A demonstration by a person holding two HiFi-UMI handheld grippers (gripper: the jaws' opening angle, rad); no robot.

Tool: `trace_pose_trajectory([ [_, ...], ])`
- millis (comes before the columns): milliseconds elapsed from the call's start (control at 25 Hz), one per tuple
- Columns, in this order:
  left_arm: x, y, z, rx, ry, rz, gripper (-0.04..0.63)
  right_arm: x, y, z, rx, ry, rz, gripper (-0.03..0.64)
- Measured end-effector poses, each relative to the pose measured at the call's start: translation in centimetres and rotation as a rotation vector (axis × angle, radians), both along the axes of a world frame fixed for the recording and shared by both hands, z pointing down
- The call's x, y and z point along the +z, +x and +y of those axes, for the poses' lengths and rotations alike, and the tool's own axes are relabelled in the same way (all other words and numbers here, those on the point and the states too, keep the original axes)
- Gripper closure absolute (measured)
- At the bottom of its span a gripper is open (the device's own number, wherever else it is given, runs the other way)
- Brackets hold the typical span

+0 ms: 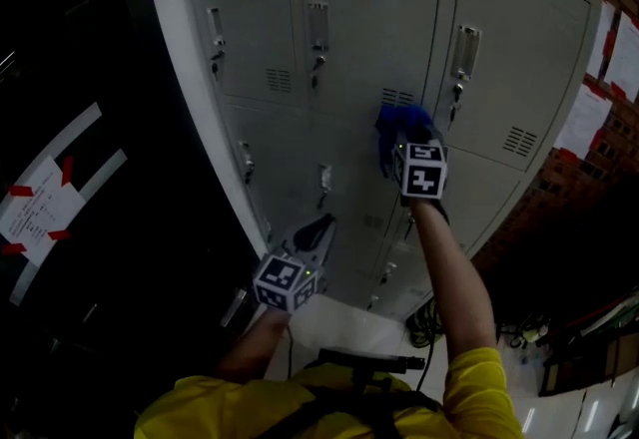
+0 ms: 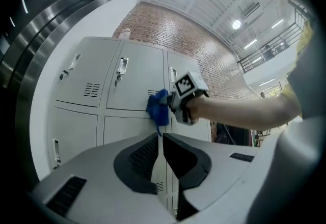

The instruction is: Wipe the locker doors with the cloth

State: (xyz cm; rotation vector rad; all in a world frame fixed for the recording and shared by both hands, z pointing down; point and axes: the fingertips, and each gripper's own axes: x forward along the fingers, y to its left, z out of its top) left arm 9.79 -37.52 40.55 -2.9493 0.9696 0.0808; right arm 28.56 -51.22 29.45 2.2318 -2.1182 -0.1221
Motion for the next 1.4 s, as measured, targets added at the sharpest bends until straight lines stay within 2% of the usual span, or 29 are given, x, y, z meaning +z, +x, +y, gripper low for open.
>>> trace_pose_trajectory([
  [120,0.6,-0.2,0.1,-0.007,-0.011,-0.008,0.580,4.5,0.4,-0.1,0.022,-0.006,-0.018,0.549],
  [240,0.8,-0.3,0.4,-0.013,-0.012,-0.008,0.580,3.2,0.0,0.4,-0.026,0.007,-0.055,0.549],
  [360,0.8,-0.6,0.6,-0.016,-0.007,-0.011,0.580,-5.4,-3.5,2.1,-0.133,0.131,-0.067,0.551],
  [440,0.6,-0.6,0.7,-0.015,-0.004,-0.018,0.580,-15.0,-6.4,2.7,-0.207,0.236,-0.066,0.551],
  [520,0.0,-0.5,0.9,-0.014,0.012,-0.008,0.580,-24.0,-8.0,2.0,-0.235,0.285,-0.049,0.549],
  [640,-0.8,-1.0,1.5,-0.022,0.036,0.013,0.580,-32.9,-7.1,0.0,-0.177,0.267,-0.065,0.549],
  [760,-0.6,-2.3,1.9,-0.040,0.027,0.018,0.580,-35.5,-6.0,-2.1,-0.107,0.212,-0.038,0.549],
  [840,-0.2,-3.4,1.8,-0.060,0.023,0.001,0.580,-35.9,-6.2,-2.7,-0.103,0.213,-0.007,0.549],
  [960,-0.1,-4.5,1.4,-0.085,0.017,-0.009,0.580,-34.2,-6.5,-2.9,-0.103,0.216,-0.005,0.548],
  [1040,-0.3,-4.9,1.2,-0.089,0.012,0.000,0.580,-30.5,-6.5,-2.8,-0.101,0.197,0.000,0.548],
  [1120,-0.4,-5.4,1.1,-0.089,0.007,0.005,0.580,-24.1,-6.8,-2.3,-0.120,0.178,-0.017,0.548],
  [1280,0.1,-6.2,0.8,-0.096,-0.003,0.002,0.580,-4.9,-6.3,-4.3,-0.131,0.076,-0.057,0.548],
  [1400,0.5,-6.1,0.7,-0.088,-0.006,-0.016,0.580,2.4,-5.7,-4.2,-0.113,0.074,-0.033,0.548],
])
